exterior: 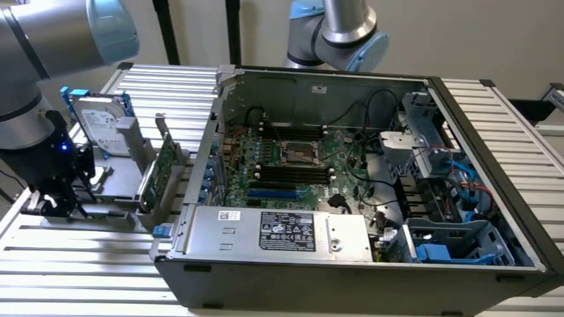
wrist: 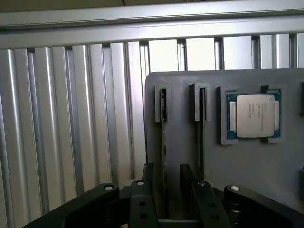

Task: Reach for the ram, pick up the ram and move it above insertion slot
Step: 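Pick up the ram and move it above insertion slot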

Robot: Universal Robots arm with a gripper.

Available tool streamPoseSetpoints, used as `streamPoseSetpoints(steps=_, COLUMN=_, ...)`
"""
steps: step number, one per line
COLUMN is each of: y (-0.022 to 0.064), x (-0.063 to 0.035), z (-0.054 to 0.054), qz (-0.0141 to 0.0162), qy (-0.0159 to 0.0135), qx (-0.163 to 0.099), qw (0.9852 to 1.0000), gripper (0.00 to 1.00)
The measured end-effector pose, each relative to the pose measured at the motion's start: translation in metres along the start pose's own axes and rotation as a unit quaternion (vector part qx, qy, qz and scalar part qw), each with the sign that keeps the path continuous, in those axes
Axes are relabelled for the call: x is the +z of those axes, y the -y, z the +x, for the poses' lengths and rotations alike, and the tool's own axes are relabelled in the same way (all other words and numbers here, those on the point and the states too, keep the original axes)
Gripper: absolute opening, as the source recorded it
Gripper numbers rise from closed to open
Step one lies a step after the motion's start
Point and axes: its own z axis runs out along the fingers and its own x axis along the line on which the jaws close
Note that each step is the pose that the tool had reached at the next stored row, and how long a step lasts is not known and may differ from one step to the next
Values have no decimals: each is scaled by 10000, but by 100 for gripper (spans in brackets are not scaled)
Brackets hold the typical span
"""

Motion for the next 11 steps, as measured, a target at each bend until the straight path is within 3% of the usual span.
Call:
streamPoseSetpoints(steps=2, y=1, x=23, z=4, qz=-2, qy=18, qx=-1, qw=10000, gripper=36)
streamPoseSetpoints(steps=7, y=3, x=56, z=17, qz=-10, qy=126, qx=-9, qw=9999, gripper=36)
streamPoseSetpoints(steps=11, y=5, x=86, z=27, qz=-24, qy=176, qx=-18, qw=9998, gripper=36)
